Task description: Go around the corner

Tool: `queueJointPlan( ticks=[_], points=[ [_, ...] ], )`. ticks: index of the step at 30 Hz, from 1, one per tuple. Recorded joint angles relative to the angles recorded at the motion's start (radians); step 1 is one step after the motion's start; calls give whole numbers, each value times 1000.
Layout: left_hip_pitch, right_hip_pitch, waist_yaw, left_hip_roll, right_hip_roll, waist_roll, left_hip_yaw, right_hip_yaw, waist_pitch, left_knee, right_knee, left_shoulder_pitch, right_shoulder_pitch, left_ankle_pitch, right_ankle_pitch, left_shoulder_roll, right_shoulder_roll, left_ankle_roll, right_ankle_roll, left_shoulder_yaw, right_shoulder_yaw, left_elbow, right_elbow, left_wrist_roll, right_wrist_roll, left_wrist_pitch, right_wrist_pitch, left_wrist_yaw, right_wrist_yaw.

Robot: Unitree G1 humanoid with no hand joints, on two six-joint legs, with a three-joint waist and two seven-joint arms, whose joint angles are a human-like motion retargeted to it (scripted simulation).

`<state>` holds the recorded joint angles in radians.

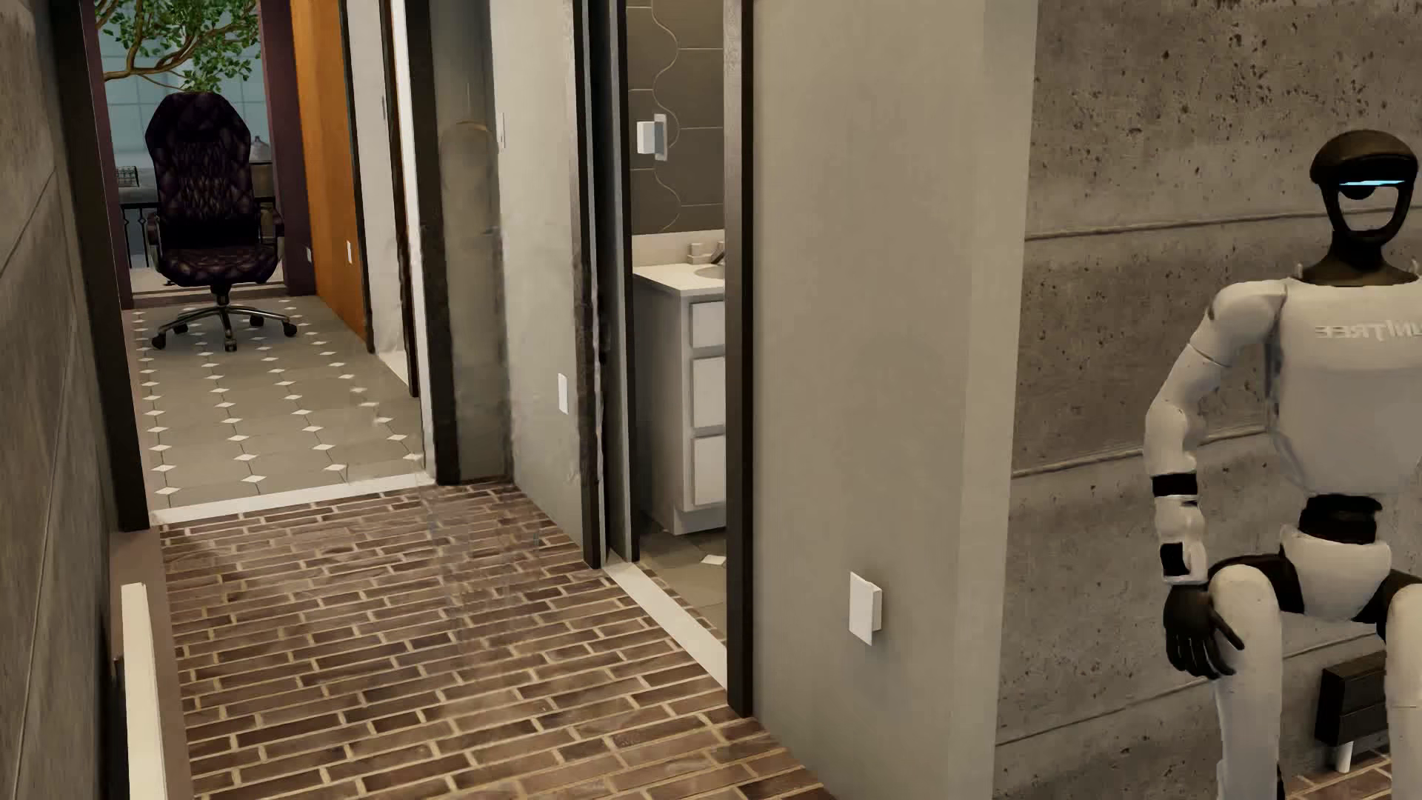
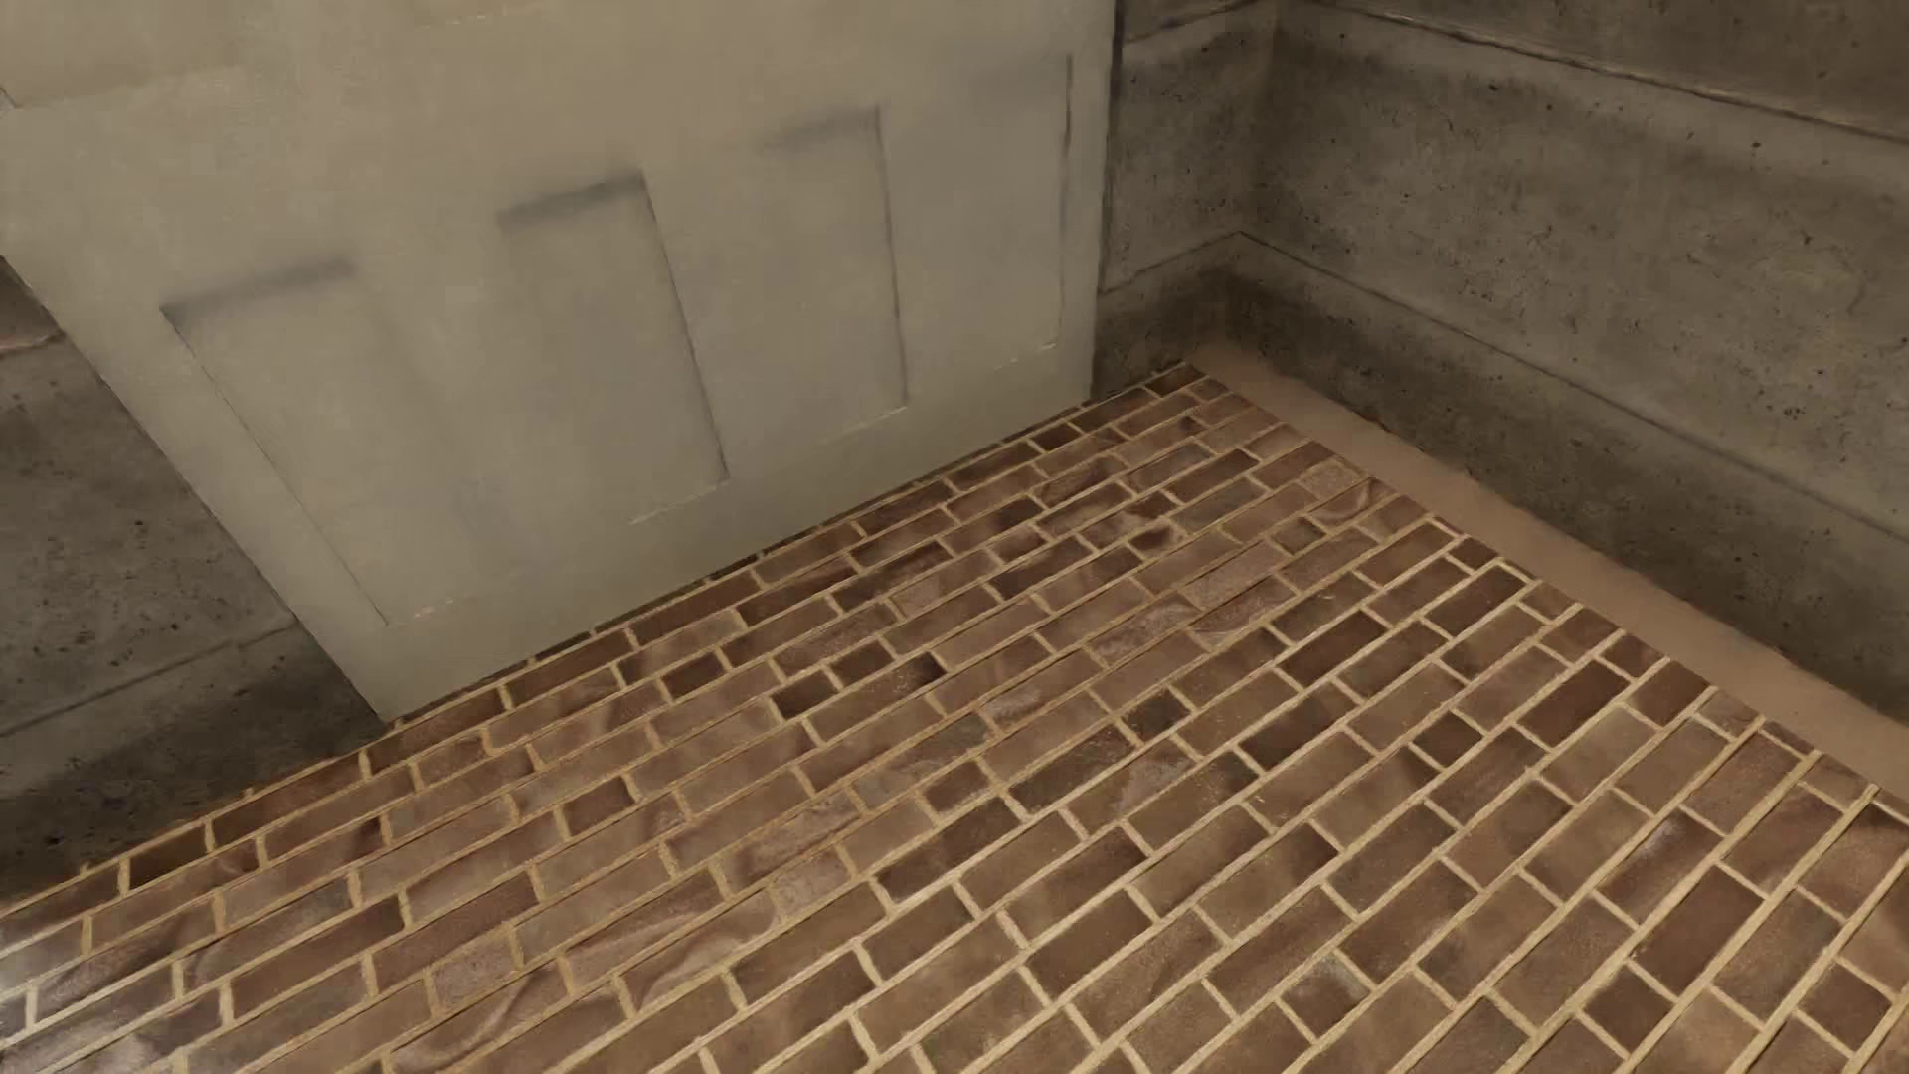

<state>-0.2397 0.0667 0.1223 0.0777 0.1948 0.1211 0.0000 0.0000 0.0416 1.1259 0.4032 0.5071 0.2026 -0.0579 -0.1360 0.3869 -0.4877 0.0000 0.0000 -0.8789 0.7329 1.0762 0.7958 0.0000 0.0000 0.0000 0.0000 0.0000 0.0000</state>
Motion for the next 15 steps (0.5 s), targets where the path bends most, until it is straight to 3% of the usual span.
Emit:
queueJointPlan(
  ticks=[2, 5, 7, 9, 11, 13, 15],
  points=[
    [-31, 99, 13, -28, -9, -10, 0, 0, 27, -317, -17, -16, -24, 53, -56, -1, 4, 0, 0, 43, -101, -24, -99, 0, 0, 0, 0, 0, 0],
    [-59, 201, -23, -28, -23, -18, 0, 0, 38, -646, -20, -52, -25, 263, -97, 19, 16, 0, 0, 187, -143, -81, -172, 0, 0, 0, 0, 0, 0],
    [-54, 286, -38, -28, -54, -31, 0, 0, 53, -637, -21, -75, 15, 292, -84, 45, 21, 0, 0, 280, -101, -112, -143, 0, 0, 0, 0, 0, 0],
    [-42, 329, -43, -36, -95, -46, 0, 0, 30, -562, -10, -94, 76, 353, 0, 63, 20, 0, 0, 330, 0, -109, -32, 0, 0, 0, 0, 0, 0],
    [36, 241, -48, -46, -146, -76, 0, 0, 18, -516, 180, -124, 127, 255, 215, 77, 27, 0, 0, 310, 163, -71, 131, 0, 0, 0, 0, 0, 0],
    [90, -67, -70, -47, -150, -101, 0, 0, -1, -520, 600, -147, 117, 136, 368, 89, 6, 0, 0, 318, 346, -90, 196, 0, 0, 0, 0, 0, 0],
    [115, -323, -163, -29, -84, -83, 0, 0, -21, -543, 791, -171, 135, 70, 353, 90, -21, 0, 0, 328, 276, -112, 158, 0, 0, 0, 0, 0, 0]
  ],
)
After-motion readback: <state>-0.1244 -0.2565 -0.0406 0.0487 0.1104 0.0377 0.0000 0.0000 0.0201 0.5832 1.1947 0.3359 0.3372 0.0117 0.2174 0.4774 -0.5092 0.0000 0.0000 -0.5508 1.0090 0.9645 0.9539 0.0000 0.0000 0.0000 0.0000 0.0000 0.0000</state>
